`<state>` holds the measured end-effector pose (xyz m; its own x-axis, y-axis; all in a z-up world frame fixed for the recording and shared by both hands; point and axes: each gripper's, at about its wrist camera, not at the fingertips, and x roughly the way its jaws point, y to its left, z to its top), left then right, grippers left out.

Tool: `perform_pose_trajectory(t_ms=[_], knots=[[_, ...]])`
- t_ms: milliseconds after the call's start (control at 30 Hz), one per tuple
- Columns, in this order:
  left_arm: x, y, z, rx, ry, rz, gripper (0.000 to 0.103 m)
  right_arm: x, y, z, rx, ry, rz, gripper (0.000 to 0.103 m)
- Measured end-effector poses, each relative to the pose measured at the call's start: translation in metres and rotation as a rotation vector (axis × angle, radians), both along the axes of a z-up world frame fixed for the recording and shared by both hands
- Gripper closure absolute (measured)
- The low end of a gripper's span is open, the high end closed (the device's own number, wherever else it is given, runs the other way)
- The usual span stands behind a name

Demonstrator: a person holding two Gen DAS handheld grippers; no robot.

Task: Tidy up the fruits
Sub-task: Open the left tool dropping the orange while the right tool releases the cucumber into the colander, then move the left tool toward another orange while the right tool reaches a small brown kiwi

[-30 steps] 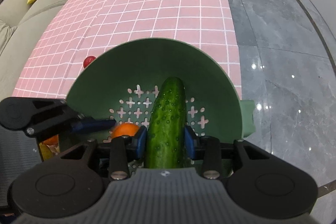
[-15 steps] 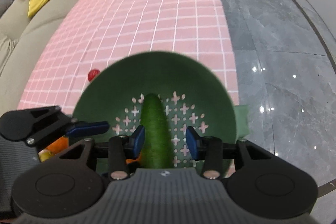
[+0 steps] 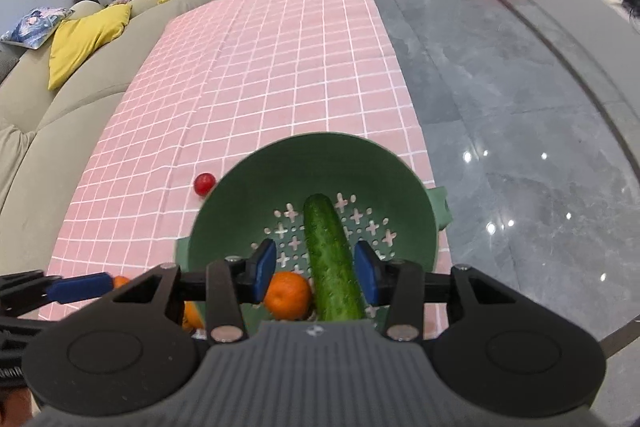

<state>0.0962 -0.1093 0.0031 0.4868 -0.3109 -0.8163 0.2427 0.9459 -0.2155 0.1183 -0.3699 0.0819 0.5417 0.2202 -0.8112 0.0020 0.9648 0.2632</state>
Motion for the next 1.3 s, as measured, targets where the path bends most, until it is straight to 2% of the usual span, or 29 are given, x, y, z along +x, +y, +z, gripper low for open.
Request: perform_pose_trajectory(t_ms=[200, 367, 567, 733, 967, 1100, 1300], knots=[[-0.029, 0.051, -0.003, 0.078, -0.008, 0.060, 0.031, -0.039, 0.020, 0.005, 0.004, -0.034, -0.025, 0.062], [-0.056, 0.081, -0.012, 0.154, -0.001, 0.074, 0.031, -0.068, 0.044, 0.005, -0.027, -0.088, 0.008, 0.062], [-0.071, 0.104, -0.018, 0.149, -0.027, 0.091, 0.031, -0.093, 0.081, -0.006, -0.045, -0.110, 0.093, 0.058], [-0.080, 0.111, -0.031, 0.186, -0.015, 0.084, 0.031, -0.095, 0.111, -0.023, -0.073, -0.090, 0.172, 0.058], [-0.084, 0.113, -0.049, 0.225, 0.000, 0.050, 0.031, -0.085, 0.125, -0.043, -0.094, -0.044, 0.152, 0.058], [-0.079, 0.112, -0.053, 0.210, 0.004, 0.048, 0.031, -0.079, 0.128, -0.051, -0.103, -0.030, 0.126, 0.058], [-0.066, 0.118, -0.052, 0.162, 0.028, 0.056, 0.031, -0.073, 0.128, -0.062, -0.057, 0.001, 0.102, 0.058]])
